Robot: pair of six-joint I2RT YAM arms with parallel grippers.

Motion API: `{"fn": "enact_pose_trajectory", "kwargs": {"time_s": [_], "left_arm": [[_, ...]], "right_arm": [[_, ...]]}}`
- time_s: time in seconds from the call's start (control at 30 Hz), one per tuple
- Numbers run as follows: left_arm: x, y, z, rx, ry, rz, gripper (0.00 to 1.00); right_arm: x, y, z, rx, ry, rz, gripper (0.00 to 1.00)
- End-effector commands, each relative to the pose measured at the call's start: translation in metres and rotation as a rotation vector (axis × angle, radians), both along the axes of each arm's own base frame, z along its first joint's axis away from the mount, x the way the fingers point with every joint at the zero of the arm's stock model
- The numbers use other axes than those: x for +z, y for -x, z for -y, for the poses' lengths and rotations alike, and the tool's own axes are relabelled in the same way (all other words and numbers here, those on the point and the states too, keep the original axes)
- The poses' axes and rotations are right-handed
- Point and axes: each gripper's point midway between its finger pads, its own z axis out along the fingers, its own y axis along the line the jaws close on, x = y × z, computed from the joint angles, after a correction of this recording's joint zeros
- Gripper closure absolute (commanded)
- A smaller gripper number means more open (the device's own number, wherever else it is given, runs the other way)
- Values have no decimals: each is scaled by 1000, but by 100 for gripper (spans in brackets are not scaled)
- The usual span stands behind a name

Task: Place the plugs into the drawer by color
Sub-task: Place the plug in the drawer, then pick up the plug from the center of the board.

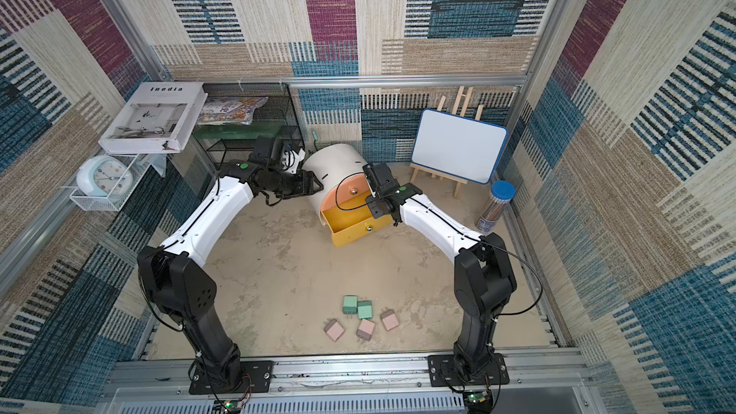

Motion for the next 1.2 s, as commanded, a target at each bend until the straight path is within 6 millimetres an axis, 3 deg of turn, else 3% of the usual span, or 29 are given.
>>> {"fn": "enact_pose_trajectory", "kwargs": {"time_s": [0.0,0.37,0.5,0.63,0.73,0.9,1.0,1.17], "left_arm": [[0,-3,1,-2,7,11,30],[-1,-4,0,-1,1,12,30],[-1,-5,1,0,1,12,30],[-1,-5,0,1,-3,13,30],[-1,-5,0,3,-2,13,30],[0,-4,-1,4,-2,16,30],[2,-3,-1,4,-3,21,30],[3,-2,0,1,0,21,30]], "right_arm": [[2,-3,3,-6,25,13,50],[43,6,-4,28,-54,38,38],[70,33,-14,91,-145,17,37],[78,78,-24,142,-236,29,37],[61,119,-34,165,-295,-7,38],[-2,183,-47,164,-334,-136,38],[-34,213,-55,168,-350,-214,38],[-72,243,-57,161,-314,-321,36]]}}
